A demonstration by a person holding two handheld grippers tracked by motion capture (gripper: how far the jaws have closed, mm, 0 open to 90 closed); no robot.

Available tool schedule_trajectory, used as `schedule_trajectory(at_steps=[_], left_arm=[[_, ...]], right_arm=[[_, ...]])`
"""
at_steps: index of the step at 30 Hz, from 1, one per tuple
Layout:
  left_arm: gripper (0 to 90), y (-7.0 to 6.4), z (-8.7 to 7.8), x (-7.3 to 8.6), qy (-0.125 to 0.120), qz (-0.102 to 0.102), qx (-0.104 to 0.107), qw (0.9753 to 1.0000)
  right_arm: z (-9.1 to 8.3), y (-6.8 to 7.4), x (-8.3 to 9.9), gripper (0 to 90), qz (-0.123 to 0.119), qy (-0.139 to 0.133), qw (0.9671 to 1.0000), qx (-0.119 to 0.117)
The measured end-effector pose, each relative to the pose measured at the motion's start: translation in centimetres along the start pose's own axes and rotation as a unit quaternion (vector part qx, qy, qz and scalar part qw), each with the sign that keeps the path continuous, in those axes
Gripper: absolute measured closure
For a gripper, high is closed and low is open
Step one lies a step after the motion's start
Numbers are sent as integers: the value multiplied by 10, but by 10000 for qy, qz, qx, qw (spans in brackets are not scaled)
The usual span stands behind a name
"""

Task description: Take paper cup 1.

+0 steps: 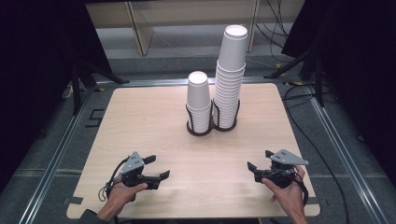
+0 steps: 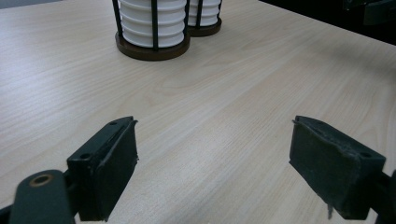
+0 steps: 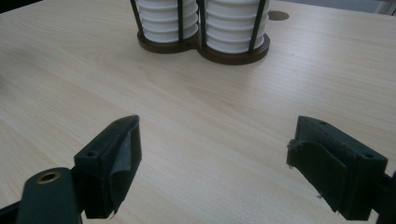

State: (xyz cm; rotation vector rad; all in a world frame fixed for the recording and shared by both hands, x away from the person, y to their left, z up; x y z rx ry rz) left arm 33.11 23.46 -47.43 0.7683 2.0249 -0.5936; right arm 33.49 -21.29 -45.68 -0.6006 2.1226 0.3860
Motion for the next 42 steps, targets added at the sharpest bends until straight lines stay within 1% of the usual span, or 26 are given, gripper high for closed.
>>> schedule_trajectory(at_steps=[1, 3, 6, 8, 12, 13, 16, 17, 18, 20, 21, 23, 24, 25, 27, 28, 31, 34, 35, 36, 37, 38, 39, 40, 41, 42], left_arm=[[148, 0, 0, 0, -3, 9, 2, 10000], [148, 0, 0, 0, 6, 17, 5, 10000], [148, 0, 0, 0, -3, 27, 7, 10000], [148, 1, 0, 0, -53, 27, 34, 10000], [148, 1, 0, 0, -55, 16, 23, 10000], [148, 1, 0, 0, -56, 25, 12, 10000], [148, 1, 0, 0, -59, 11, 5, 10000], [148, 1, 0, 0, -58, 13, 3, 10000], [148, 1, 0, 0, -90, -30, 0, 10000], [148, 1, 0, 0, -76, -41, -16, 10000], [148, 1, 0, 0, -75, -33, -19, 10000], [147, 1, 0, 0, -82, -38, -17, 10000], [148, 1, 0, 0, -66, -14, -24, 10000], [148, 2, -1, 0, -47, 9, -25, 10000], [148, 2, -1, -1, -59, -3, -23, 10000], [148, 1, 0, -1, -80, -27, -17, 10000], [148, 1, 0, -1, -84, -46, -19, 10000], [148, 2, -2, -1, -9, 19, -53, 10000], [148, 2, -1, -1, -54, 16, -20, 10000], [148, 2, -1, -1, -12, 19, -50, 10000], [148, 1, 0, -1, -99, -41, -18, 9999], [148, 2, 0, -1, -81, -24, -23, 10000], [147, 2, 0, -1, -43, -13, -36, 10000], [148, 2, 0, 0, -46, -9, -38, 10000], [148, 2, 0, 0, -56, -15, -33, 10000], [148, 2, -1, -1, -18, -9, -58, 10000]], right_arm=[[0, 1, 0, 169, 80, 45, 9999, -77], [0, 2, 0, 169, 77, 34, 9999, -57], [2, 3, 0, 168, 47, 41, 9999, -110], [2, 5, 0, 169, 44, 58, 10000, -35], [4, 4, -1, 169, -43, 52, 10000, -55], [5, 6, -2, 167, 72, 57, 9999, -108], [5, 5, -5, 166, -62, 45, 10000, -33], [7, 6, -6, 164, 39, 56, 9998, -180], [7, 6, -8, 164, -24, 37, 9999, -95], [9, 8, -12, 161, -9, 49, 9999, -144], [9, 8, -14, 160, -80, 43, 9999, -55], [10, 9, -18, 160, -135, 11, 9999, -78], [14, 12, -24, 162, -103, 24, 9998, -192], [16, 13, -28, 163, -138, -91, 9998, -140], [18, 18, -34, 163, -116, -13, 9998, -156], [21, 19, -37, 163, -130, -86, 9996, -232], [25, 20, -41, 163, -287, -105, 9994, -159], [31, 26, -47, 164, -182, -10, 9994, -285], [33, 25, -48, 164, -316, -79, 9992, -249], [34, 27, -50, 164, -241, -61, 9992, -320], [36, 27, -51, 164, -227, -103, 9988, -415], [36, 27, -53, 165, -325, -140, 9989, -320], [36, 28, -54, 165, -267, -53, 9990, -350], [37, 28, -55, 164, -319, -92, 9989, -340], [38, 30, -56, 165, -262, -87, 9990, -357], [41, 30, -58, 167, -289, -125, 9984, -465]])
Point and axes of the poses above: each handheld gripper's, and its own axes: z roughly forward along the jaws, x roughly out of its underside, y roughly to its left, the point moved 1 cm from there along z, roughly forward along the jaws, and after that the axes turned 6 degrees about y, right-handed, at the moved point
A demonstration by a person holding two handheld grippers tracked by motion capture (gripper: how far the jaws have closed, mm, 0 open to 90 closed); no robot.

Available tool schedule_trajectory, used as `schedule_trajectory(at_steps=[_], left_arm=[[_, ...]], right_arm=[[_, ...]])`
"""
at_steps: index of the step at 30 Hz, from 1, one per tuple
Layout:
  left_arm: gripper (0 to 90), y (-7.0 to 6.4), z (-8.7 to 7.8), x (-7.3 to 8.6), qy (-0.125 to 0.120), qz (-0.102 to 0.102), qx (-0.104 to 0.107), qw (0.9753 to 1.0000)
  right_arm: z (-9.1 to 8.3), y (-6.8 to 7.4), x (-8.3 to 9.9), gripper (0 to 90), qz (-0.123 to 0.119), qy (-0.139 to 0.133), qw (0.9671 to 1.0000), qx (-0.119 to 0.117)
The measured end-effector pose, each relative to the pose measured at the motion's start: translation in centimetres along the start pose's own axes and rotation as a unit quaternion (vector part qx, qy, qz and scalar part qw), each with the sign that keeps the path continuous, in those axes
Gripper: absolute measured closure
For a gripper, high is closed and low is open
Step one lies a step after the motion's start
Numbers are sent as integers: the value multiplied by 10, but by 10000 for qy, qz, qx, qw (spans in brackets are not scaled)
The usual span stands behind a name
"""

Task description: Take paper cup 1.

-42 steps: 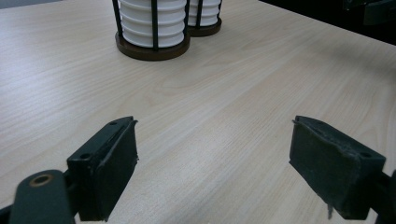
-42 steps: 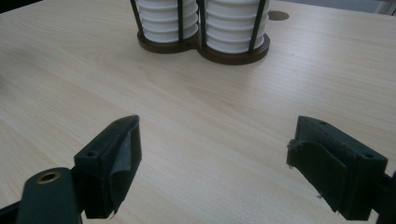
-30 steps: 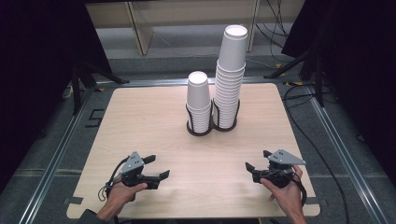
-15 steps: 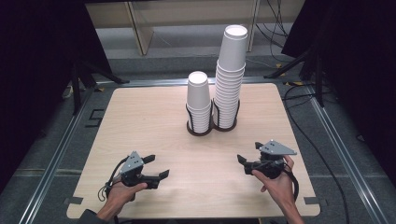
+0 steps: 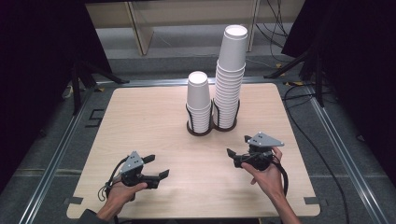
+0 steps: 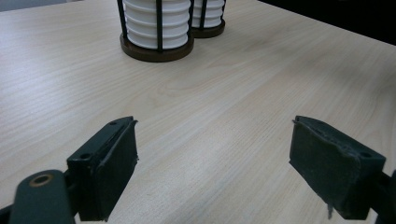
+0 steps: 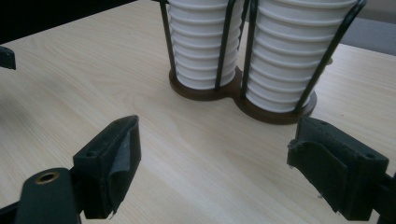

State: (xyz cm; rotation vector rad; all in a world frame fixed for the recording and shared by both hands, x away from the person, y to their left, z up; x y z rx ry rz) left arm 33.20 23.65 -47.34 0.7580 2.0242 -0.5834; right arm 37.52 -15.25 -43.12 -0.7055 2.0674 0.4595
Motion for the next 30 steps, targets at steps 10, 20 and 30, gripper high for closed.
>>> schedule_trajectory(at_steps=[10, 20, 30], left_arm=[[148, -1, 1, 0, -27, -42, 31, 10000], [148, -1, 1, 0, -28, -52, 40, 10000], [148, -1, 2, 0, 20, -20, 24, 10000]], right_arm=[[9, 7, -20, 171, 7, -93, 9999, -67], [17, 11, -44, 175, -102, -109, 9999, -46], [26, 18, -70, 165, -204, -247, 9994, -140]])
Point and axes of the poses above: each handheld gripper's, and its own axes: z roughly forward along the jaws, x roughly out of its underside, y roughly to its left, the point moved 1 cm from there along z, roughly forward along the jaws, and after that the axes turned 6 degrees about y, right-handed, at the moved point
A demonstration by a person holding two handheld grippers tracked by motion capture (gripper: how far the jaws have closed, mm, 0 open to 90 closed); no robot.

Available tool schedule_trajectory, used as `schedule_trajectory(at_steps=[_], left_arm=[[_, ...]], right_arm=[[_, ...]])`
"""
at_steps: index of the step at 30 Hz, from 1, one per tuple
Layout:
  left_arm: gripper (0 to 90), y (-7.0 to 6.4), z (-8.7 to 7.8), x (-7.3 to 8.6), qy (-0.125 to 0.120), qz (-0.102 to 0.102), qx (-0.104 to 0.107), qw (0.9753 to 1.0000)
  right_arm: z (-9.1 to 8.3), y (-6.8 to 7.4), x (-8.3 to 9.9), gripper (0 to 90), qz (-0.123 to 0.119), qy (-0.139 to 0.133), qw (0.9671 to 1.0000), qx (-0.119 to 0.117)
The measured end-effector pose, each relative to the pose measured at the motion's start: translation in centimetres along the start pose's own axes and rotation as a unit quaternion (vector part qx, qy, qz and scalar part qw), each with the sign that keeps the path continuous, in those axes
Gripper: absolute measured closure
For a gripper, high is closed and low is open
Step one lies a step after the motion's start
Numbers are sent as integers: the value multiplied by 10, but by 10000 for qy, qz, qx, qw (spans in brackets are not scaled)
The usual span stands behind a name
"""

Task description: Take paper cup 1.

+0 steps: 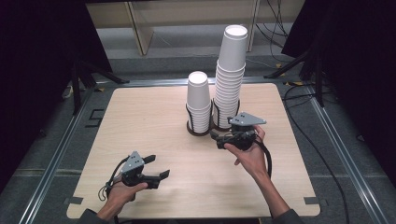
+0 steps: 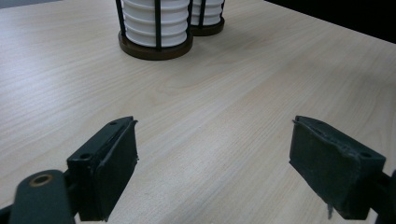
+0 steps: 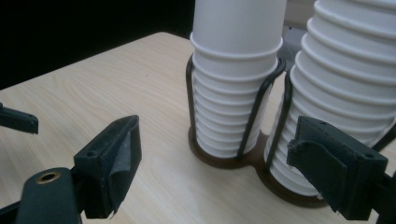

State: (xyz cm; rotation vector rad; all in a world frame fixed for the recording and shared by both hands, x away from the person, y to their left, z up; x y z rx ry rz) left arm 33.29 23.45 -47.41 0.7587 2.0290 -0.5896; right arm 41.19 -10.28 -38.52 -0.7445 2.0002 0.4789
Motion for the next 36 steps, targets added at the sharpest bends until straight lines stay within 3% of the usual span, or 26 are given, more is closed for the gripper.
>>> schedule_trajectory(at_steps=[2, 3, 8, 12, 15, 19, 20, 30, 32, 33, 36], left_arm=[[148, 0, 2, 0, -100, -35, 55, 9999], [148, 1, 1, 0, -11, 58, 37, 10000], [148, 1, 1, 0, -88, -38, 16, 10000], [148, 2, -1, 0, 27, 41, -39, 10000], [148, 1, -1, 0, -21, -21, -14, 10000], [148, 1, 0, 0, -63, -3, 34, 10000], [148, 1, 0, 0, -60, 0, 38, 10000], [148, 1, -1, 0, -32, 1, 19, 10000], [148, 1, -2, 0, -29, 2, 20, 10000], [148, 1, -2, 0, -40, -2, 29, 10000], [148, 1, -2, 0, -10, 1, 6, 10000]], right_arm=[[2, 0, -6, 161, -87, -60, 9999, 38], [3, 0, -9, 161, -110, -58, 9999, 22], [8, 4, -22, 155, -60, -176, 9998, -19], [12, 6, -33, 155, -68, -247, 9997, 16], [18, 7, -42, 155, -50, -336, 9994, 18], [26, 6, -53, 154, -82, -370, 9992, 112], [29, 5, -56, 154, -120, -414, 9988, 227], [53, 3, -80, 156, 137, -442, 9979, 458], [56, 2, -83, 155, 62, -485, 9975, 509], [59, 3, -86, 155, 194, -402, 9973, 579], [65, 4, -90, 158, 271, -408, 9970, 594]])
Point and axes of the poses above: each handheld gripper's, and its own axes: z roughly forward along the jaws, x roughly out of its underside, y roughly to its left, the point moved 1 cm from there along z, roughly forward along the jaws, and after that the axes turned 6 degrees about y, right-handed, at the moved point
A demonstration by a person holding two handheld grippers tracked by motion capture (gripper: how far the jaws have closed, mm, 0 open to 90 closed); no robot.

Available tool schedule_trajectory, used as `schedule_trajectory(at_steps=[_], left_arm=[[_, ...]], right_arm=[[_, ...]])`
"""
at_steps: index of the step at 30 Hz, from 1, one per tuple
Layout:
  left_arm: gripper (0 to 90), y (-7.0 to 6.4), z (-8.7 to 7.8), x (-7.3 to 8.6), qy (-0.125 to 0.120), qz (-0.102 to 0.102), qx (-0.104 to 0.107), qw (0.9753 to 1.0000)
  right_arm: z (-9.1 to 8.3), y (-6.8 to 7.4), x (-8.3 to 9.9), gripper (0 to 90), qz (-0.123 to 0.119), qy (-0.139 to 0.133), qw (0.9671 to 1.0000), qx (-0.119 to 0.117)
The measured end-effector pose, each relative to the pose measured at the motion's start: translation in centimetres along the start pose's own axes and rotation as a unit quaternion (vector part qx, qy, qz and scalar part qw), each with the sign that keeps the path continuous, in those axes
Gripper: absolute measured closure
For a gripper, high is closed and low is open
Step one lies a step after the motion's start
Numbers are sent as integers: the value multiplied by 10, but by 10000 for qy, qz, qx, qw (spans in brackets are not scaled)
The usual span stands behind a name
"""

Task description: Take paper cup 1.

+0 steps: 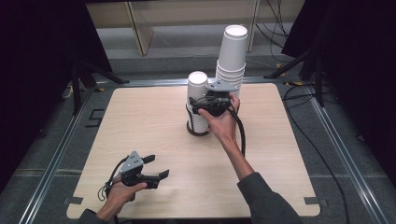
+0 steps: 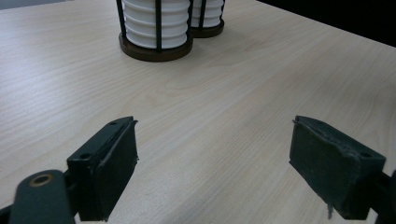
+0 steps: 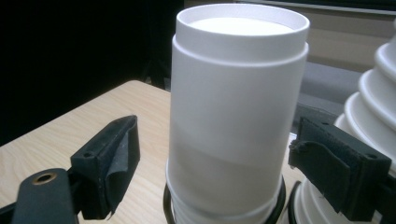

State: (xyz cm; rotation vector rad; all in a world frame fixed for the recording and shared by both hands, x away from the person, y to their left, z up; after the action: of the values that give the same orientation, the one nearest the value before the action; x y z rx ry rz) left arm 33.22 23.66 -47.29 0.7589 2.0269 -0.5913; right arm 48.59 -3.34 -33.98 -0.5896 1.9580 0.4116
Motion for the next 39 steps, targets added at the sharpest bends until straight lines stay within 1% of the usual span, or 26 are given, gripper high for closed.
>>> schedule_trajectory(at_steps=[3, 5, 7, 8, 9, 10, 11, 12, 13, 14, 15, 16, 17, 18, 20, 21, 24, 27, 28, 29, 30, 33, 34, 37, 38, 39], left_arm=[[148, 0, 0, 0, 2, 1, 12, 10000], [148, 0, 0, 0, 12, 13, 7, 10000], [147, 0, 0, 0, 17, 26, 16, 10000], [148, 0, 0, 0, -30, 19, 51, 10000], [148, 0, 0, 0, -2, 17, 14, 10000], [148, 0, 0, 0, -2, 17, 14, 10000], [148, 0, 1, 0, -41, 5, 54, 10000], [148, 0, 0, 0, 13, 18, 10, 10000], [148, 0, 0, 0, 13, 18, 10, 10000], [147, 0, 0, 0, 9, 21, 31, 10000], [148, 0, 0, 0, 9, 19, 31, 10000], [148, 0, 0, 0, -7, 13, 24, 10000], [148, 0, 0, 0, -7, 13, 24, 10000], [147, 0, 1, 0, -42, 5, 55, 10000], [148, 0, 0, 0, -1, 7, 23, 10000], [148, -1, 1, 0, -73, -35, 55, 10000], [148, 0, 1, 0, -63, -8, 60, 10000], [148, -1, 1, 0, -82, -33, 62, 9999], [148, -1, 1, 0, -82, -33, 62, 9999], [148, -1, 1, 0, -73, -21, 58, 10000], [148, -1, 1, 0, -86, -33, 62, 9999], [148, -1, 1, 0, -80, -31, 59, 9999], [148, 0, 0, 0, -5, 6, 27, 10000], [148, 0, 0, 0, -4, 7, 41, 10000], [148, 0, 0, 0, -4, 7, 41, 10000], [148, -1, 0, 0, -33, -22, 50, 10000]], right_arm=[[4, 1, -1, 155, -27, 21, 10000, 85], [10, 2, -1, 153, 80, 80, 9998, 162], [11, 1, -1, 154, 74, 67, 9998, 200], [13, 1, -3, 155, 75, 60, 9995, 286], [15, 2, -3, 155, 84, 66, 9994, 335], [17, 2, -4, 153, 4, 103, 9992, 374], [18, 3, -5, 150, 27, 128, 9991, 416], [20, 3, -6, 150, 12, 90, 9989, 461], [21, 4, -8, 151, 37, 134, 9987, 482], [22, 6, -8, 153, 209, 119, 9987, 457], [23, 5, -9, 154, 173, 127, 9984, 524], [24, 5, -10, 154, 205, 170, 9981, 553], [26, 6, -10, 154, 228, 131, 9982, 531], [26, 6, -11, 152, 246, 144, 9978, 596], [28, 8, -11, 152, 335, 213, 9971, 643], [30, 7, -11, 155, 234, 180, 9974, 661], [33, 6, -12, 168, 376, 187, 9970, 646], [31, 6, -12, 180, 429, 225, 9966, 665], [32, 5, -12, 185, 409, 156, 9969, 657], [31, 6, -13, 189, 475, 196, 9966, 642], [30, 5, -15, 192, 397, 147, 9972, 613], [26, 5, -19, 194, 434, 112, 9971, 621], [21, 5, -25, 196, 440, -18, 9973, 592], [14, 5, -33, 197, 365, -128, 9975, 587], [12, 6, -35, 197, 419, -161, 9974, 571], [9, 6, -38, 198, 316, -192, 9974, 615]])
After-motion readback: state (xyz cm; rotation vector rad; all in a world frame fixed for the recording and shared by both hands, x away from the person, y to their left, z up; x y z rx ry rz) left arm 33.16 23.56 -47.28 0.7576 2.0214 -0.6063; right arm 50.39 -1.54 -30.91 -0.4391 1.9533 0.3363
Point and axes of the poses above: each handheld gripper's, and its own axes: z roughly forward along the jaws, x roughly out of its underside, y roughly to its left, the point moved 1 cm from there along z, roughly forward along the jaws, and after that the axes turned 6 degrees about y, right-handed, at the moved point
